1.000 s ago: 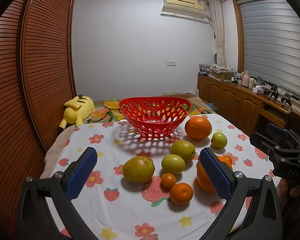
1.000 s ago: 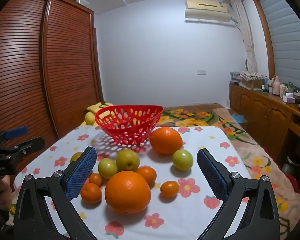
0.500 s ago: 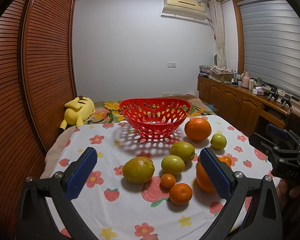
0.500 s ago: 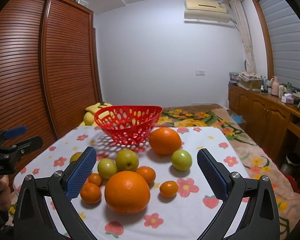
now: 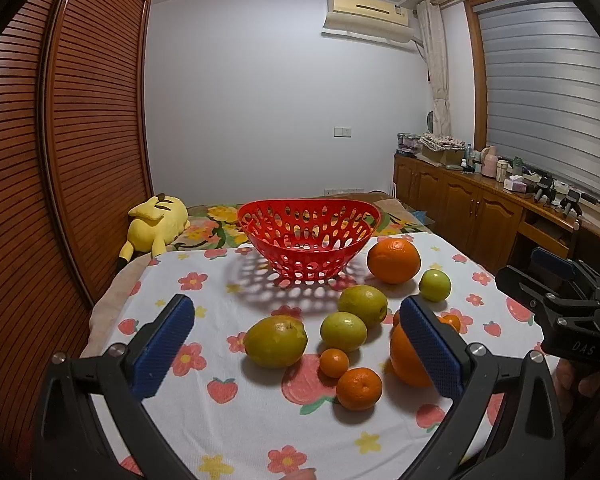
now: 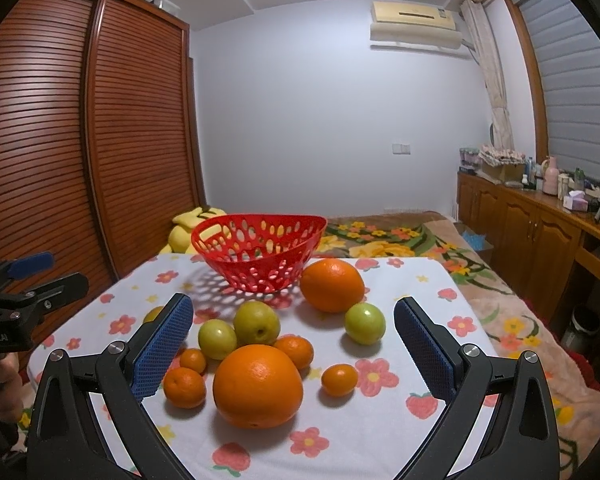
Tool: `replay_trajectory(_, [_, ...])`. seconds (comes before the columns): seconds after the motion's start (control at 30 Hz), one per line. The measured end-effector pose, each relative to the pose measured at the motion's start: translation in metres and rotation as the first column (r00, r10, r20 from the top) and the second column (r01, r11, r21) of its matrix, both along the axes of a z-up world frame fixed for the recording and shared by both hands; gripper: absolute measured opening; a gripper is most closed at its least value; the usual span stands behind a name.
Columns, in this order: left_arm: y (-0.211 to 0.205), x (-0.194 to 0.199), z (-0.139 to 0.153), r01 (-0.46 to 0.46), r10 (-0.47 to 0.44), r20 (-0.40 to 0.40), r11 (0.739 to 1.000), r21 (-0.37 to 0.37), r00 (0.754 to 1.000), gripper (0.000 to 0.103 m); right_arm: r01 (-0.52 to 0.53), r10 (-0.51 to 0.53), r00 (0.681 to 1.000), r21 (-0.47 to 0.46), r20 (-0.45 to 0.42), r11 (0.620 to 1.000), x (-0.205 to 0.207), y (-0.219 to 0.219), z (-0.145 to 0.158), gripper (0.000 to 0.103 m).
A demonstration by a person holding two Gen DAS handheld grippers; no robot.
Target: Organize fruits
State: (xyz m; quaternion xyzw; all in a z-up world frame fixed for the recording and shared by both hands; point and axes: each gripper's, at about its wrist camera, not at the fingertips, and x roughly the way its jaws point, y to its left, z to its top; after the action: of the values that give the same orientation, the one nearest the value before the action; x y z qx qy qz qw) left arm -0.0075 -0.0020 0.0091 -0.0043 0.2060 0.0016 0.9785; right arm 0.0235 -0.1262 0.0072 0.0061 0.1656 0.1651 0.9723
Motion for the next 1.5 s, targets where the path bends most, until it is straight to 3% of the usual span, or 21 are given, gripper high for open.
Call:
replay_trajectory(0.93, [-0.003, -0.001, 0.003, 0.005, -0.005, -0.01, 1.0, -0.003, 1.0, 0.103, -0.005, 0.005, 1.0, 0.001, -0.001, 1.0, 0.0, 0.005, 0.003, 0.102])
replay_trajectory(1.5, [0.004, 0.01, -0.027, 0.02, -0.022, -0.079, 1.0, -0.024, 0.997, 0.103, -0.018, 0.018, 0.999, -0.009, -0.05, 1.0, 0.006, 0.007, -0.016, 0.102])
